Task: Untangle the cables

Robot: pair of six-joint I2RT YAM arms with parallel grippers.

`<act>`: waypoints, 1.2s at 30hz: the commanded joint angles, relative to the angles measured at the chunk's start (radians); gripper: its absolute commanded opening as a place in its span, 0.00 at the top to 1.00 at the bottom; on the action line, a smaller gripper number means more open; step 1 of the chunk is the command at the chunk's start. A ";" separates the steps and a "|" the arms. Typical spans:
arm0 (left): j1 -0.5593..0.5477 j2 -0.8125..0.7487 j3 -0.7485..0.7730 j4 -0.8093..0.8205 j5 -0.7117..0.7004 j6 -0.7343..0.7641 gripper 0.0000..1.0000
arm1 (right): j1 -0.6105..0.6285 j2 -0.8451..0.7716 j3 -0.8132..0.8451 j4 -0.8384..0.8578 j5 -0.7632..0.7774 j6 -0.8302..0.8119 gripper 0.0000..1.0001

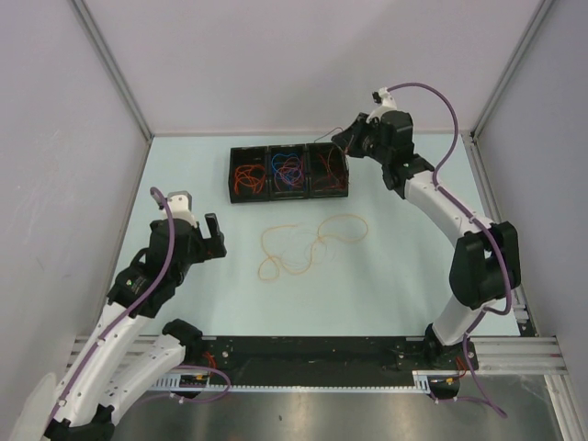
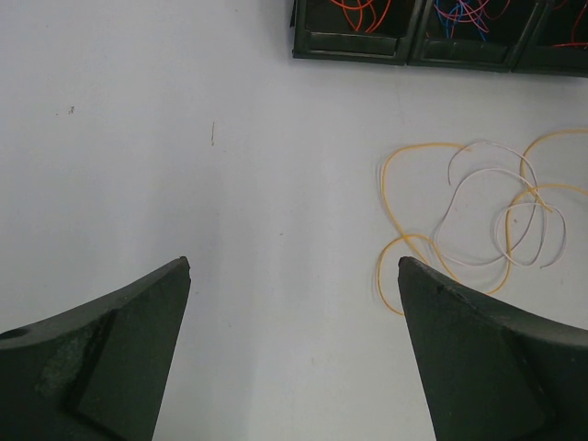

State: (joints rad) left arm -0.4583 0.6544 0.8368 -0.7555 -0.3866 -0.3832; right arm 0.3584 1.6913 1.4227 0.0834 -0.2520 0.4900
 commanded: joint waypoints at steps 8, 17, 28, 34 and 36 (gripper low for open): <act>0.007 0.001 -0.002 0.025 -0.021 -0.003 0.00 | -0.026 0.037 0.053 0.113 -0.050 0.081 1.00; 0.009 -0.002 -0.002 0.024 -0.024 -0.005 0.00 | -0.029 0.088 0.082 0.138 -0.070 0.127 1.00; 0.009 0.008 -0.002 0.025 -0.020 -0.003 0.00 | -0.035 0.182 0.180 0.116 -0.073 0.104 1.00; 0.009 0.007 -0.002 0.025 -0.024 -0.003 0.00 | -0.055 0.257 0.231 0.145 -0.140 0.133 1.00; 0.009 0.005 -0.002 0.025 -0.024 -0.003 0.00 | -0.061 0.287 0.252 0.145 -0.153 0.137 1.00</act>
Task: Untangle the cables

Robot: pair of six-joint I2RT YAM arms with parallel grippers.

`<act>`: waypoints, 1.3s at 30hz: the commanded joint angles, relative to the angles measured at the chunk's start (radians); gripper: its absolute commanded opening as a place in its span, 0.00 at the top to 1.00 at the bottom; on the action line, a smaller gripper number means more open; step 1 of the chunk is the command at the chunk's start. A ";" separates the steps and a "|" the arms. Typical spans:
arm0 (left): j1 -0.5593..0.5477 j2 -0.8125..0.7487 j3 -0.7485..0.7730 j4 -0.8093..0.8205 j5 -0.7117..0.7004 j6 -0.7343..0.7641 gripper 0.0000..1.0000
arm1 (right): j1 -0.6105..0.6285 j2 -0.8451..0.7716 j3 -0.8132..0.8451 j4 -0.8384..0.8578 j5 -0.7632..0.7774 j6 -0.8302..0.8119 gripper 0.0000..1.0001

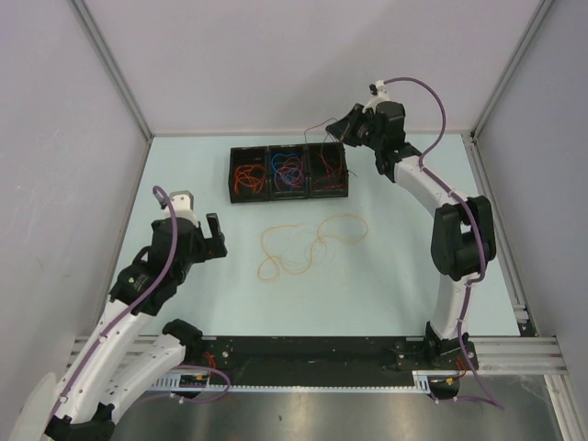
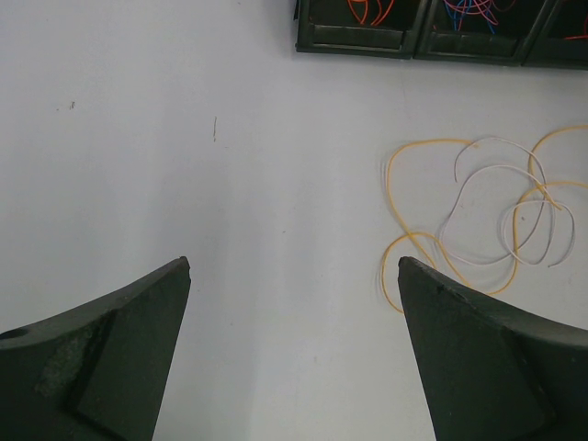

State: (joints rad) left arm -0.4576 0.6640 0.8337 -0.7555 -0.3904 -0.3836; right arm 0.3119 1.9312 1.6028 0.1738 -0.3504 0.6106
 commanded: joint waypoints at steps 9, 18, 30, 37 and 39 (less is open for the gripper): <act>0.008 -0.003 0.001 0.025 -0.024 -0.003 0.00 | -0.043 0.127 0.170 0.017 -0.108 0.023 1.00; 0.008 -0.006 -0.001 0.028 -0.016 -0.001 0.00 | -0.013 0.019 0.174 -0.040 -0.064 -0.017 1.00; 0.008 -0.024 -0.004 0.031 -0.011 0.000 0.00 | 0.035 0.048 0.255 -0.076 -0.067 -0.009 1.00; 0.008 -0.024 -0.004 0.031 -0.011 0.002 0.00 | 0.047 0.089 0.321 -0.082 -0.061 0.015 1.00; 0.008 -0.024 -0.004 0.031 -0.013 0.002 0.00 | 0.049 0.100 0.344 -0.082 -0.067 0.026 1.00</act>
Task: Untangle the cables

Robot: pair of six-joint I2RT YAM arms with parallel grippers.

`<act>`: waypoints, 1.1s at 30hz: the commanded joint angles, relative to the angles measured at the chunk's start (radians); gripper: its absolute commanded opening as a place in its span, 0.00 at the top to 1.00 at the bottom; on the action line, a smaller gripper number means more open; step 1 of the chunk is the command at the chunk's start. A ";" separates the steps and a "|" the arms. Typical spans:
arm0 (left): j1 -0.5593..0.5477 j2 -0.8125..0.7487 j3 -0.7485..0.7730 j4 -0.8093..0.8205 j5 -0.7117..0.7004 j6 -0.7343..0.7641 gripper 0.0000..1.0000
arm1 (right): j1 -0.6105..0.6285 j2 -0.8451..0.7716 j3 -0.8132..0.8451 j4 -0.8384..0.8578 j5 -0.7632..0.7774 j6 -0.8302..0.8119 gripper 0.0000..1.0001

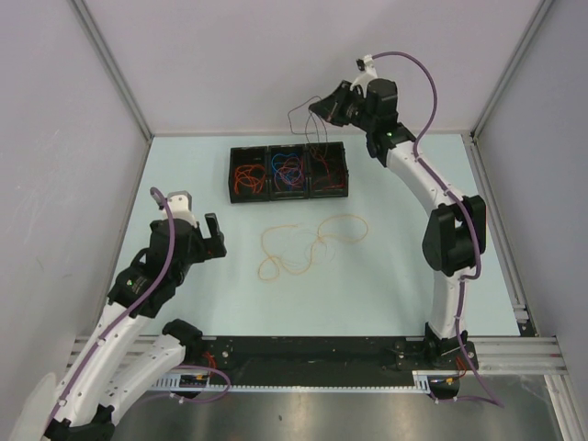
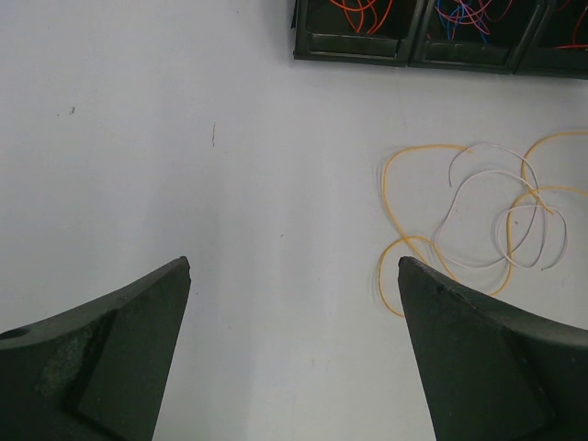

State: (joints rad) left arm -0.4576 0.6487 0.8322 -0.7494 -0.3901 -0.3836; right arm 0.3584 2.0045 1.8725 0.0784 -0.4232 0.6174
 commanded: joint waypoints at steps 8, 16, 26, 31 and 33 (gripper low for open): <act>0.008 -0.006 -0.002 0.024 -0.013 0.002 0.00 | -0.015 0.036 0.057 0.021 0.004 0.022 1.00; 0.010 0.003 -0.002 0.024 -0.016 0.000 0.00 | -0.045 -0.016 -0.070 0.075 -0.022 0.030 1.00; 0.010 0.009 -0.001 0.021 -0.024 -0.001 0.00 | -0.055 -0.102 -0.141 0.133 -0.086 0.016 1.00; 0.010 0.011 -0.001 0.019 -0.026 -0.003 0.00 | -0.055 -0.133 -0.133 0.129 -0.086 0.010 1.00; 0.008 0.009 -0.001 0.019 -0.027 -0.003 0.00 | -0.056 -0.138 -0.127 0.126 -0.091 0.015 1.00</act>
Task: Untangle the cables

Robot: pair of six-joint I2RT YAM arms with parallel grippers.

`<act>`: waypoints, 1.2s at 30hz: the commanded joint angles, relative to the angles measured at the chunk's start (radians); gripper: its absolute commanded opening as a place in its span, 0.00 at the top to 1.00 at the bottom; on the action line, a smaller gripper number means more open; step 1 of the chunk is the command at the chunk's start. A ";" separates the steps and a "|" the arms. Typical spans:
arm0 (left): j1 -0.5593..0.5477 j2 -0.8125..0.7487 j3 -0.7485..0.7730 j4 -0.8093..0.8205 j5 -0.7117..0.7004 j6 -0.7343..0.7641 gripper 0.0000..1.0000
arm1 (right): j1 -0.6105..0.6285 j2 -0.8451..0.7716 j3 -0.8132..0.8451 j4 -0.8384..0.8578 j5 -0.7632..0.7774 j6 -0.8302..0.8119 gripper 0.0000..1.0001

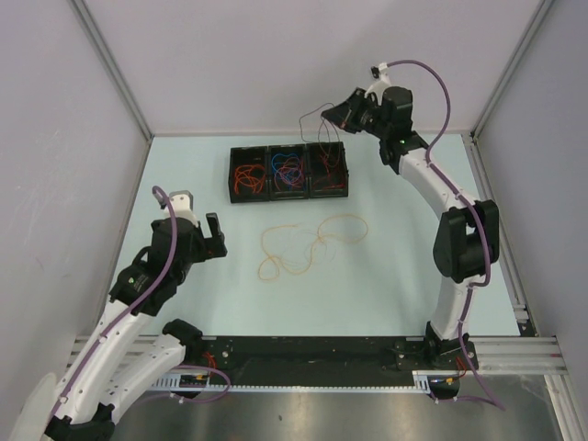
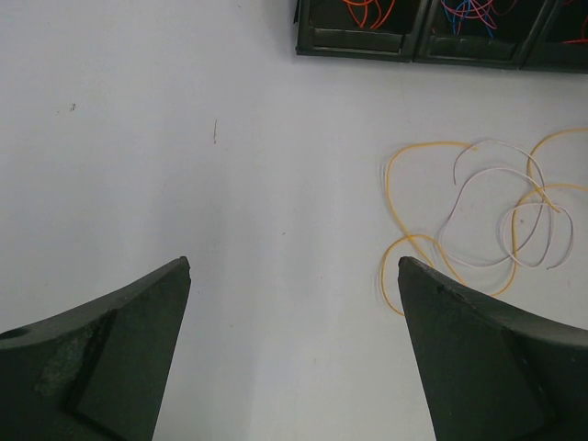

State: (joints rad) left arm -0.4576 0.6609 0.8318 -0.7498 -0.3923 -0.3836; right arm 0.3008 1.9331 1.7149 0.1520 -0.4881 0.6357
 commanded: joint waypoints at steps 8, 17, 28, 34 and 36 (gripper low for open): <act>0.008 -0.007 0.000 0.020 -0.026 -0.005 0.00 | 0.001 -0.091 0.015 0.044 -0.026 -0.002 1.00; 0.010 -0.010 0.000 0.018 -0.029 -0.006 0.00 | 0.000 -0.088 -0.020 0.046 -0.026 -0.001 1.00; 0.010 -0.006 0.000 0.018 -0.031 -0.006 0.00 | -0.006 -0.085 -0.063 0.066 -0.017 0.010 1.00; 0.010 -0.007 0.000 0.017 -0.033 -0.008 0.00 | -0.008 -0.079 -0.077 0.077 -0.015 0.018 1.00; 0.008 -0.007 0.000 0.017 -0.033 -0.008 0.00 | -0.008 -0.082 -0.081 0.078 -0.015 0.019 1.00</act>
State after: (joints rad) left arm -0.4576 0.6601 0.8318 -0.7498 -0.4084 -0.3840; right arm 0.2970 1.8923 1.6394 0.1741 -0.5030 0.6430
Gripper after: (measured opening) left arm 0.996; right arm 0.020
